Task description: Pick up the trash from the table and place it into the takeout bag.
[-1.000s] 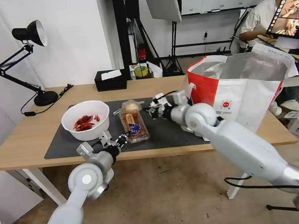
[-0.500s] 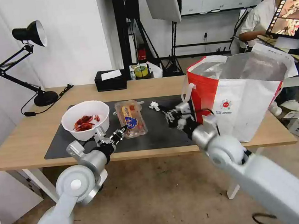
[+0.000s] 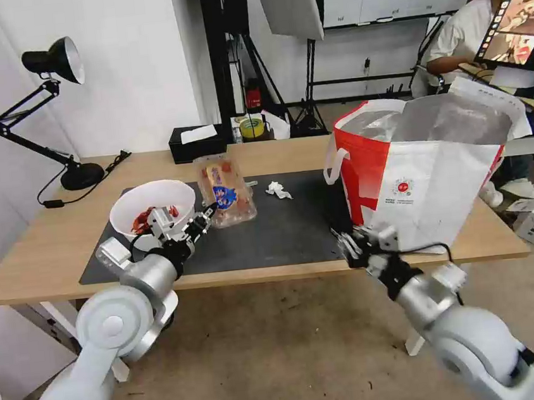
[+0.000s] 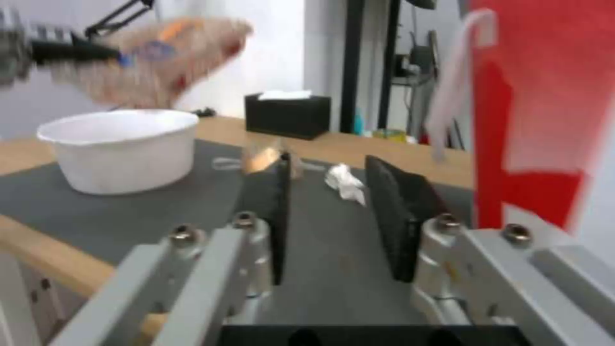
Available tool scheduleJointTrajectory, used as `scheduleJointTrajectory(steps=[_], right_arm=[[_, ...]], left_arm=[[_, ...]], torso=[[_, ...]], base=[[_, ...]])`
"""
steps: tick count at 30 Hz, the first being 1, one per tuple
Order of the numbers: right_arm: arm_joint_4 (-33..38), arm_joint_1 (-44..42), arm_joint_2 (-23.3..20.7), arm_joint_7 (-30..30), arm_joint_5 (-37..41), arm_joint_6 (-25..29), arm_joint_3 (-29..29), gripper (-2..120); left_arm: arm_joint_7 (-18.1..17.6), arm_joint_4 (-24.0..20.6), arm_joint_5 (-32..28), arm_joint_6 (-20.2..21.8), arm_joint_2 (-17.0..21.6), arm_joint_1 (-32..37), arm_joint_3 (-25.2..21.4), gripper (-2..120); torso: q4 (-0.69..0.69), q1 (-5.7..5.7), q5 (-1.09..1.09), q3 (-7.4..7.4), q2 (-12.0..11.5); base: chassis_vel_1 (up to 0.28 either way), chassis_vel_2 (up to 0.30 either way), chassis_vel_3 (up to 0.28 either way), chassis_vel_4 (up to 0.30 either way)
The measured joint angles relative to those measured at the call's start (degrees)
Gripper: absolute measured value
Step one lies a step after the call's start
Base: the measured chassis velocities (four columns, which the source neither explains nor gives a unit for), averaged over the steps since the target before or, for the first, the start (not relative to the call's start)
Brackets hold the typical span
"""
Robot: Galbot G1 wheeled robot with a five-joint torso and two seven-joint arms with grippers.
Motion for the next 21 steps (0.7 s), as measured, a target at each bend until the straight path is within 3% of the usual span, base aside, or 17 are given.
scheduleJointTrajectory(steps=[6, 10, 13, 18, 21], right_arm=[[0.73, -6.64, 3.77, -0.71, -2.53, 2.46, 3.12, 63], [0.61, -8.38, 5.82, -0.90, -4.17, 3.51, 3.29, 74], [0.05, -9.45, 8.49, -1.08, -6.09, 4.39, 3.04, 89], [-0.43, -9.97, 10.30, -1.21, -7.93, 4.88, 2.32, 99], [-1.12, -10.73, 11.90, -1.59, -9.91, 5.57, 1.29, 100]], left_arm=[[0.15, 0.59, -1.65, -0.15, 1.07, -6.10, 3.96, 0], [0.14, 1.46, -2.41, -0.31, 1.50, -9.62, 6.24, 0], [0.38, 3.49, -3.71, -0.75, 1.88, -15.93, 10.26, 0], [0.49, 5.93, -4.17, -1.24, 1.53, -21.54, 14.43, 0], [0.51, 9.03, -4.53, -1.74, 0.05, -28.26, 19.97, 0]], torso=[[0.01, 0.01, 0.01, 0.00, 0.00], [0.00, 0.01, 0.00, 0.01, 0.00], [0.01, 0.01, 0.00, 0.01, -0.01], [0.02, 0.02, 0.00, 0.01, 0.00], [0.01, 0.02, 0.02, 0.01, -0.01]], base=[[0.000, 0.000, 0.000, 0.000], [0.000, 0.000, 0.000, 0.000], [0.000, 0.000, 0.000, 0.000], [0.000, 0.000, 0.000, 0.000], [0.000, 0.000, 0.000, 0.000]])
